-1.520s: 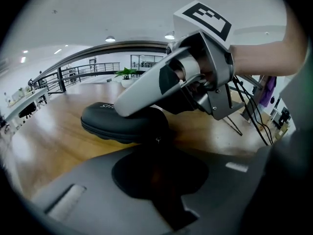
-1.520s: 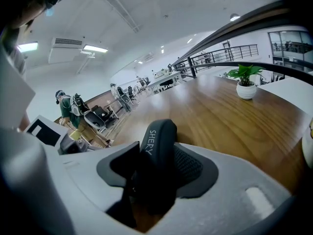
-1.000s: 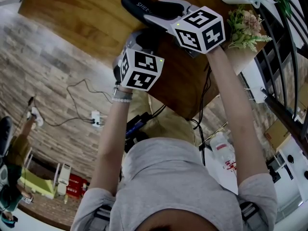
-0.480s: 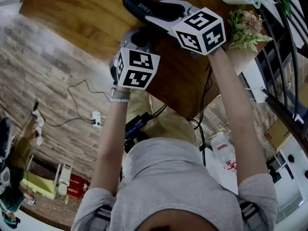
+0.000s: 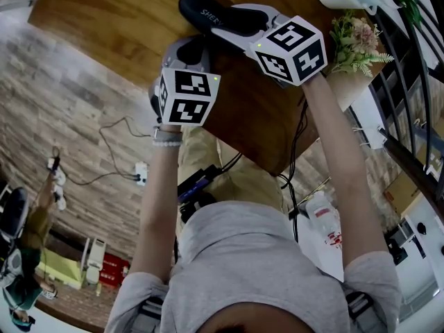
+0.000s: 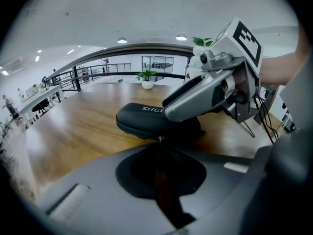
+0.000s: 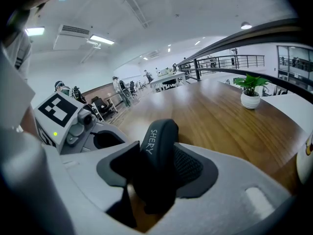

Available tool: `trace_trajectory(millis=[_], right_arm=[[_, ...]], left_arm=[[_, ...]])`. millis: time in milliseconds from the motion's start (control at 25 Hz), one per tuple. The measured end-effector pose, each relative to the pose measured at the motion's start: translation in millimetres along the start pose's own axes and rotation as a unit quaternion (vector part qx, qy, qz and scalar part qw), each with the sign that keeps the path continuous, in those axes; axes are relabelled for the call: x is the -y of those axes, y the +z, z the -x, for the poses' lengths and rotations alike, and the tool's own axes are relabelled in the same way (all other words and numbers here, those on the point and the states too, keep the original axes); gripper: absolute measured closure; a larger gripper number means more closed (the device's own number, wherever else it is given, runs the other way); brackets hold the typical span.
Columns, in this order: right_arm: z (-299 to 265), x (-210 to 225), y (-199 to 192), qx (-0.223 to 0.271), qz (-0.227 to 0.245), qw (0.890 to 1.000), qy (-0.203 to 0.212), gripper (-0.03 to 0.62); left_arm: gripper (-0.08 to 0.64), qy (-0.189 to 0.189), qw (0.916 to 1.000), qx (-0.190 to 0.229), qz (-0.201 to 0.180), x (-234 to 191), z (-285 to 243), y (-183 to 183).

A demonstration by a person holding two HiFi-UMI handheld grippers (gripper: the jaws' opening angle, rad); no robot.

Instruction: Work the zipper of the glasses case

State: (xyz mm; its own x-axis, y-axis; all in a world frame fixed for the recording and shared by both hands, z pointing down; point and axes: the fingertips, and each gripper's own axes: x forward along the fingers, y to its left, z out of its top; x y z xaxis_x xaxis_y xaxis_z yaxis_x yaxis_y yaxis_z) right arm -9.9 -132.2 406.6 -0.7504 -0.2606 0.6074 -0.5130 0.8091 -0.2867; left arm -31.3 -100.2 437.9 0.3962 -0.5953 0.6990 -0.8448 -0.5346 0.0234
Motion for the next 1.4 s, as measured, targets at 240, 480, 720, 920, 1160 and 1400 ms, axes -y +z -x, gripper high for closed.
trace_trajectory(millis=[240,480,720,920,1160,1400], right_arm=[[0.2,-2.5,-0.3,0.001,0.004,1.0,-0.001,0.371],[0.2,-3.1,0.2,0.002,0.007,1.0,-0.001,0.371],[0.0,-5.9,-0.5,0.002,0.011,1.0,-0.001,0.371],[0.1,-5.1,0.1,0.006,0.011,1.0,-0.005,0.371],[0.4,-2.9,-0.5,0.009,0.008,1.0,-0.008,0.37],[2.7,1.1,-0.4,0.029,0.002,0.999,-0.026,0.364]], left_arm=[[0.535,0.017,0.9998,-0.013,0.0,-21.6,-0.5,-1.2],[0.534,0.032,0.9994,-0.01,-0.008,-46.2,-5.5,6.3],[0.535,0.045,0.9989,-0.013,-0.007,-69.9,-10.6,10.4],[0.525,0.047,0.9985,-0.014,-0.024,-83.9,-16.5,17.0],[0.532,0.052,0.9976,-0.008,-0.044,-80.5,-20.1,15.3],[0.448,0.017,0.9994,0.014,-0.025,-69.3,-8.8,13.7]])
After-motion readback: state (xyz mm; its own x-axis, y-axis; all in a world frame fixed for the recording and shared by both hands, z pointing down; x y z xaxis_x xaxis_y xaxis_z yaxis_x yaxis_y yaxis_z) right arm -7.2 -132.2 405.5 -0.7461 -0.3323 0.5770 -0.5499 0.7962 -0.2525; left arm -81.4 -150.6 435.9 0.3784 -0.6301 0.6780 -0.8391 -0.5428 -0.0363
